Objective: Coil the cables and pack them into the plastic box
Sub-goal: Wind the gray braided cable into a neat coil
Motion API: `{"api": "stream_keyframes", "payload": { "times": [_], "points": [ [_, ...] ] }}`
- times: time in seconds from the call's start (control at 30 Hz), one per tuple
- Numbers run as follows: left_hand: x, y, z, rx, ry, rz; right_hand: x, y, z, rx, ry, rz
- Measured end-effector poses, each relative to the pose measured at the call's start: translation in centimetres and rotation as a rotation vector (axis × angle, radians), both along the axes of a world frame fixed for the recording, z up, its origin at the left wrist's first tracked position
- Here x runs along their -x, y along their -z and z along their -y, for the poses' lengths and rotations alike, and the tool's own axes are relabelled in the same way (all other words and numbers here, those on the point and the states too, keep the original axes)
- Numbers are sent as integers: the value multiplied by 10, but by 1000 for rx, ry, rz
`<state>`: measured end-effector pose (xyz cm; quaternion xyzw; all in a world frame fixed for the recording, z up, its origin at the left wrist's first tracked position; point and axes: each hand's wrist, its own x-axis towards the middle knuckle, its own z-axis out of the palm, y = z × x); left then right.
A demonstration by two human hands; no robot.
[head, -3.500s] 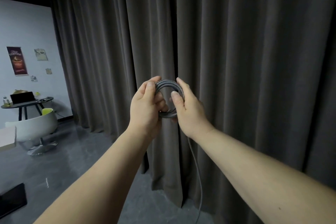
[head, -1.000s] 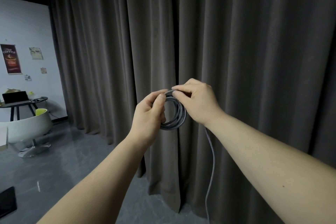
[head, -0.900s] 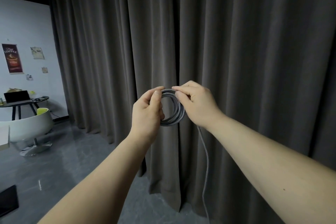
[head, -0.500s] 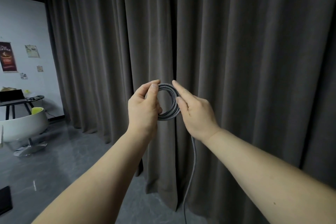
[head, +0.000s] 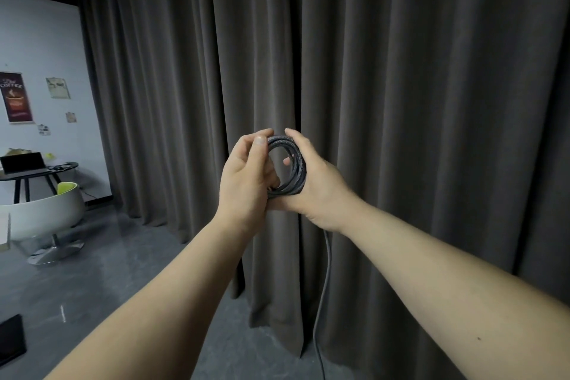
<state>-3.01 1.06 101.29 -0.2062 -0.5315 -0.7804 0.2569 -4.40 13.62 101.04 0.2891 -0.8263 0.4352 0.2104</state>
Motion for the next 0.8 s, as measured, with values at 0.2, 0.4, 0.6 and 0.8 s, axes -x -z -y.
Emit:
{"api": "stream_keyframes", "payload": {
  "times": [0.2,0.4,0.6,0.8],
  "points": [
    [-5,3,-1,21,70,-29,7,4,-4,86,-60,87],
    [-5,4,-2,44,45,-3,5,7,-7,76,-52,120],
    [0,-4,7,53,-113,-21,-8,0,-5,-57,-23,156],
    [14,-24,47,-182,-363,22,-4,26,-27,-109,43,393]
  ]
}}
